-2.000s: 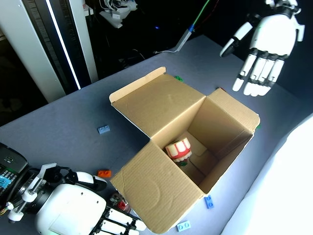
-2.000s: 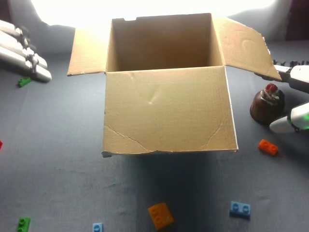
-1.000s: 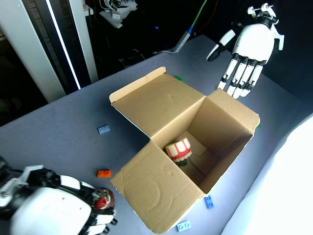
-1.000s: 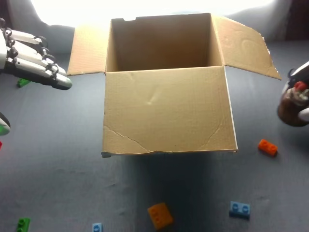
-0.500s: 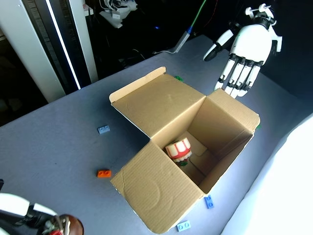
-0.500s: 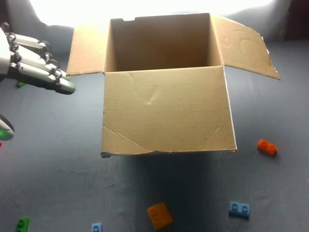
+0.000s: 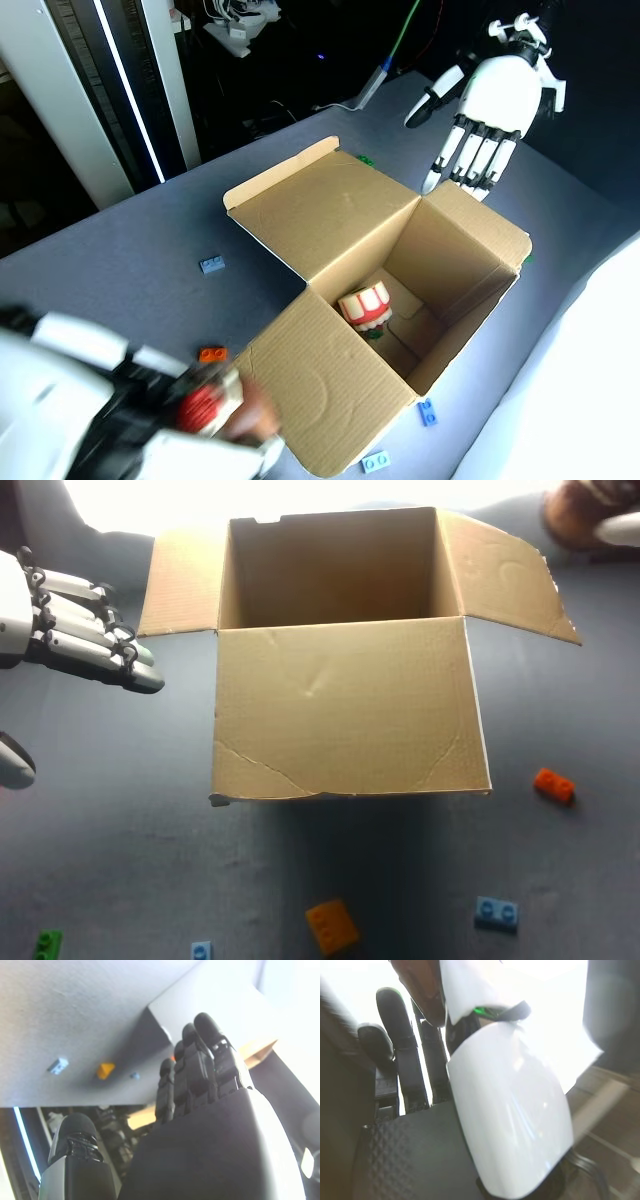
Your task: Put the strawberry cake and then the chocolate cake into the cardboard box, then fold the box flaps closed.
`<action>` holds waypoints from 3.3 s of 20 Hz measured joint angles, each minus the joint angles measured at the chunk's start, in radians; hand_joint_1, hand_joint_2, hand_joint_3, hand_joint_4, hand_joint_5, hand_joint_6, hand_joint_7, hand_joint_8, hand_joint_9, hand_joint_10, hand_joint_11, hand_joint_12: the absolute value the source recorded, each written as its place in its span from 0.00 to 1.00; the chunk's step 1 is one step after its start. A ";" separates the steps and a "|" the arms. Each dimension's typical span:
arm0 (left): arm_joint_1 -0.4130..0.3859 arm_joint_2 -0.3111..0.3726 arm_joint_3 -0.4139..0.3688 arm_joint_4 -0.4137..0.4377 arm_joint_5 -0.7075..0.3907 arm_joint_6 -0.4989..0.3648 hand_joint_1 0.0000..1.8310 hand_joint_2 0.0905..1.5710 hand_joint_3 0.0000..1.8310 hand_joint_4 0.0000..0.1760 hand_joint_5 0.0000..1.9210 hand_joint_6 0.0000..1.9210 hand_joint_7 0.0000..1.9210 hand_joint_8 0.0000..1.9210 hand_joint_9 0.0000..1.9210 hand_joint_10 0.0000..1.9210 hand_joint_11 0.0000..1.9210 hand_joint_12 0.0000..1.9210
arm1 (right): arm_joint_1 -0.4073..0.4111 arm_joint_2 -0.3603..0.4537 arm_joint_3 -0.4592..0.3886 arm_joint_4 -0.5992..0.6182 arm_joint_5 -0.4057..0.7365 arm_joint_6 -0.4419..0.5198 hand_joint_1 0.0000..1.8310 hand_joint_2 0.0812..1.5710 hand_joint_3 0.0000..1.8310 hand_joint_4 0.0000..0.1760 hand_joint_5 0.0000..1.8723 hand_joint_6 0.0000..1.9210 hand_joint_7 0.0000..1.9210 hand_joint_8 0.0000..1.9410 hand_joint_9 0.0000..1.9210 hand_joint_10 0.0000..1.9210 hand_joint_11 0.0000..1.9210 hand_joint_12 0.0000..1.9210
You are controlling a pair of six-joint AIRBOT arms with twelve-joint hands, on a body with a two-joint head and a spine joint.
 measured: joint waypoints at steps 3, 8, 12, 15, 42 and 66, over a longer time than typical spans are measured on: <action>0.019 -0.006 0.010 0.001 0.006 0.001 0.11 0.69 0.00 0.31 0.09 0.01 0.13 0.01 0.17 0.01 0.00 0.54 | 0.014 -0.051 -0.008 -0.038 0.015 -0.030 0.65 0.74 0.00 0.10 0.45 0.62 0.46 0.64 0.34 0.75 0.16 1.00; 0.081 -0.040 0.035 -0.038 0.018 0.026 0.08 0.69 0.00 0.34 0.10 0.01 0.13 0.00 0.16 0.01 0.00 0.56 | 0.026 -0.136 -0.001 -0.103 0.066 -0.124 0.65 0.73 0.00 0.00 0.46 0.57 0.46 0.66 0.34 0.76 0.16 1.00; 0.146 -0.068 0.061 -0.090 0.056 0.037 0.10 0.67 0.00 0.36 0.11 0.01 0.14 0.00 0.17 0.00 0.00 0.60 | 0.030 -0.248 0.063 -0.114 0.103 -0.172 0.68 0.73 0.00 0.00 0.47 0.51 0.47 0.69 0.34 0.76 0.15 1.00; 0.150 -0.075 0.076 -0.135 0.090 0.040 0.10 0.67 0.00 0.41 0.10 0.00 0.14 0.00 0.17 0.00 0.00 0.60 | 0.025 -0.293 0.090 -0.121 0.102 -0.172 0.68 0.72 0.00 0.00 0.49 0.46 0.47 0.69 0.33 0.73 0.15 0.96; 0.151 -0.101 0.063 -0.195 0.237 0.071 0.07 0.68 0.00 0.30 0.08 0.00 0.11 0.00 0.14 0.00 0.00 0.48 | -0.039 -0.346 0.143 -0.136 0.032 -0.214 0.29 0.54 0.00 0.01 0.00 0.00 0.01 0.00 0.03 0.00 0.00 0.17; -0.071 -0.113 0.148 -0.193 0.233 0.048 0.00 0.78 0.00 0.00 0.05 0.00 0.06 0.00 0.07 0.00 0.00 0.28 | -0.380 0.053 -0.020 -0.028 0.098 -0.288 0.00 0.71 0.01 0.00 0.03 0.01 0.06 0.01 0.04 0.01 0.01 0.01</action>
